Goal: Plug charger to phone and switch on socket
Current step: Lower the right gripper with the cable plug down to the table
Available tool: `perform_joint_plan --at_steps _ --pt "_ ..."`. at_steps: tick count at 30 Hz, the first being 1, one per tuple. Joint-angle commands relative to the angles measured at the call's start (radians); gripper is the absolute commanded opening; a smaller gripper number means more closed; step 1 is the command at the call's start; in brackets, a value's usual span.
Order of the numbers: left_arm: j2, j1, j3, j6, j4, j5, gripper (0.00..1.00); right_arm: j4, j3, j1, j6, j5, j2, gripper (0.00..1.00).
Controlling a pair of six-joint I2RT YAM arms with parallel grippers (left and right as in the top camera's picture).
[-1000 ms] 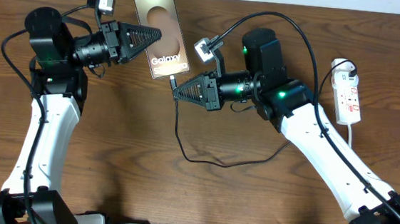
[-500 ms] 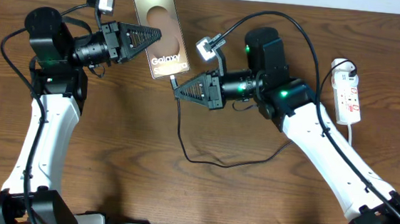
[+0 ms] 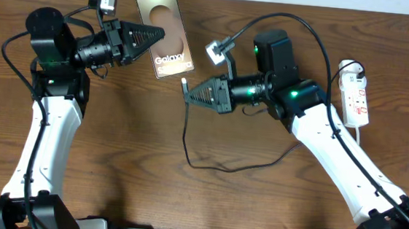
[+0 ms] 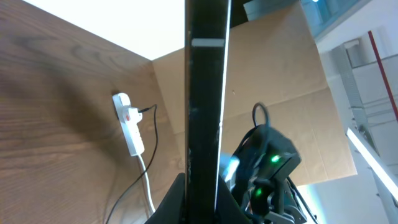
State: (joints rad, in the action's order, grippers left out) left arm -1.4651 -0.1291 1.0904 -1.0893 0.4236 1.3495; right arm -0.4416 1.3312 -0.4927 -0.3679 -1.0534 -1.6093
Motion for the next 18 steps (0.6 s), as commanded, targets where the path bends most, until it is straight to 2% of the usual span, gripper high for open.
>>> perform_joint_plan --at_steps 1,3,7,10,13,17,18 --pt "0.012 -0.008 0.028 0.041 -0.001 -0.008 0.07 -0.127 0.001 0.005 0.169 0.111 0.000 0.01" --pt "0.011 -0.024 0.028 0.095 -0.043 -0.008 0.08 -0.260 0.001 0.005 0.206 0.294 0.000 0.01" --pt "0.008 -0.045 0.028 0.182 -0.151 -0.008 0.07 -0.480 0.000 0.000 0.205 0.797 -0.008 0.01" --pt "0.007 -0.045 0.026 0.218 -0.203 -0.008 0.07 -0.549 0.000 0.000 0.226 0.886 -0.043 0.01" --pt "0.007 -0.044 0.026 0.226 -0.207 -0.008 0.07 -0.538 0.000 0.000 0.305 0.654 -0.087 0.01" --pt "0.007 -0.045 0.026 0.220 -0.207 0.003 0.07 -0.442 0.000 0.003 0.462 0.048 -0.116 0.01" --pt "0.007 -0.045 0.026 0.216 -0.207 0.010 0.07 -0.427 0.000 0.003 0.467 0.008 -0.116 0.01"
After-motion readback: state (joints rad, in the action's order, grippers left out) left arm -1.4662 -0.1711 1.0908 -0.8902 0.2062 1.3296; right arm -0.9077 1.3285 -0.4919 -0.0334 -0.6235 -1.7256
